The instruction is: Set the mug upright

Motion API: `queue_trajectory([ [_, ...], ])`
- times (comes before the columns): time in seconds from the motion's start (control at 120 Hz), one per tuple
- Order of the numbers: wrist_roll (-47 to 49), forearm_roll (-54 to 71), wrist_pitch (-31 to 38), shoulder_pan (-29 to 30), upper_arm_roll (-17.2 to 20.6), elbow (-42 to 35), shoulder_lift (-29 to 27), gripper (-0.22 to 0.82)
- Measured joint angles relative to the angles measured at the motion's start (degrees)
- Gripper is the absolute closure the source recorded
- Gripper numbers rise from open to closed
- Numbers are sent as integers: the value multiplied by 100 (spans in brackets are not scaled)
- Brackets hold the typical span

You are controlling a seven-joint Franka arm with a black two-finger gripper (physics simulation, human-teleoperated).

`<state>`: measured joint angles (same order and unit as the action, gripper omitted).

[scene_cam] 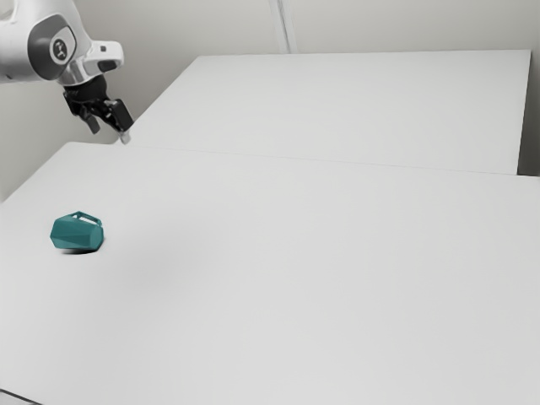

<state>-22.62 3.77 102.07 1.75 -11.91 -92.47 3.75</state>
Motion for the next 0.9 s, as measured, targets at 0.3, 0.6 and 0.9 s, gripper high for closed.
queue_trajectory([
  [0.3, -154, -674, 85, 39, -577, -15, 159, 0],
  [0.6, -784, -1568, 101, 1190, -645, 16, 793, 0],
  [0.9, -1663, -2129, 30, 2292, -512, 309, 1484, 0],
])
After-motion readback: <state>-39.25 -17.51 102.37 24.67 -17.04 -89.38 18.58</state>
